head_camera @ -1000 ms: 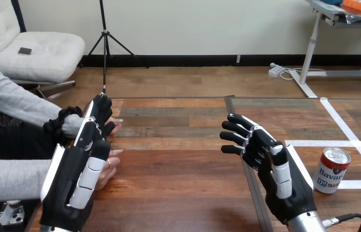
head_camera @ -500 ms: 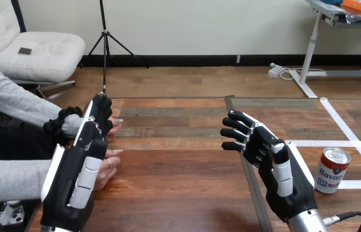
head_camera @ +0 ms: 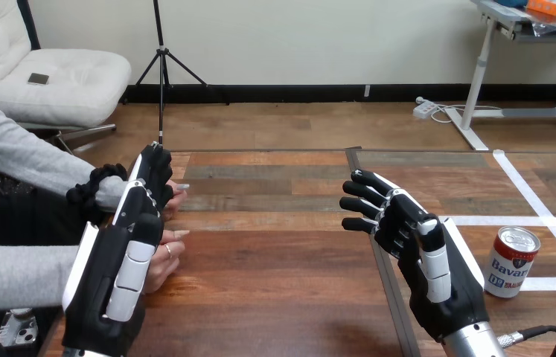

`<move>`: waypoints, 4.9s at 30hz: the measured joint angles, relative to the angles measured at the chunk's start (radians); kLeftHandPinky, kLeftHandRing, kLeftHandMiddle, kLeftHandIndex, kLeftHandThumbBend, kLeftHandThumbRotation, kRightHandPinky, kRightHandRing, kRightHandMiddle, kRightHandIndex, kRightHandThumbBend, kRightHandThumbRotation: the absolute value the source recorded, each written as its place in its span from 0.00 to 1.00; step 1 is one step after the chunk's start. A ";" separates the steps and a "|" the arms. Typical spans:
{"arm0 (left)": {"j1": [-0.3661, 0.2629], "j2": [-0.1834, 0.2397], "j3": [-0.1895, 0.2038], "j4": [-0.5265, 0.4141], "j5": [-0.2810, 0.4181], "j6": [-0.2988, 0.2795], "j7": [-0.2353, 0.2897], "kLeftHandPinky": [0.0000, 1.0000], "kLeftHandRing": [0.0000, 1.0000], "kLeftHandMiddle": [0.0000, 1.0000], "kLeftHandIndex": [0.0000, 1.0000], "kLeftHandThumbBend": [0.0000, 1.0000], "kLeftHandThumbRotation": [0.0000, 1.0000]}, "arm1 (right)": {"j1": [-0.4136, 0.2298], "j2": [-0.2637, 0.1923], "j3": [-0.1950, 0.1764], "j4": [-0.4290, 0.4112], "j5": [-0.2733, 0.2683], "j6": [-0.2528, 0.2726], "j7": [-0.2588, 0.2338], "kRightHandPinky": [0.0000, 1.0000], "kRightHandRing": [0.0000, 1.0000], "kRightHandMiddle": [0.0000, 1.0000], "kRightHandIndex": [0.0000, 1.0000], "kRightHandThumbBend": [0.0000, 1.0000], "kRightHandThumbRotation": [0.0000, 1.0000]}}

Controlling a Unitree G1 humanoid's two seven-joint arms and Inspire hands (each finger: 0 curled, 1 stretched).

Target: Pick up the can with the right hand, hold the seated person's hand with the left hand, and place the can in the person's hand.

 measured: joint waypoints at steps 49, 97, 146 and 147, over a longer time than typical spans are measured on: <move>0.000 -0.003 0.002 0.000 -0.017 -0.002 -0.020 1.00 1.00 1.00 1.00 0.76 0.97 | -0.103 -0.156 -0.105 0.000 0.000 -0.024 -0.036 0.79 0.89 0.90 0.91 1.00 1.00; -0.005 0.000 0.006 0.001 0.019 -0.020 -0.001 1.00 1.00 1.00 1.00 0.77 0.92 | -0.211 -0.292 -0.228 0.193 -0.049 -0.088 -0.137 0.81 0.89 0.90 0.90 1.00 0.94; -0.006 0.000 0.006 0.001 0.018 -0.013 -0.008 1.00 1.00 1.00 1.00 0.76 0.87 | -0.285 -0.355 -0.243 0.488 -0.080 -0.111 -0.258 0.91 0.93 0.91 0.91 1.00 0.29; -0.006 0.000 0.006 0.001 0.017 -0.013 -0.008 1.00 1.00 1.00 1.00 0.77 0.87 | -0.286 -0.355 -0.243 0.491 -0.080 -0.109 -0.260 0.91 0.93 0.91 0.92 1.00 0.29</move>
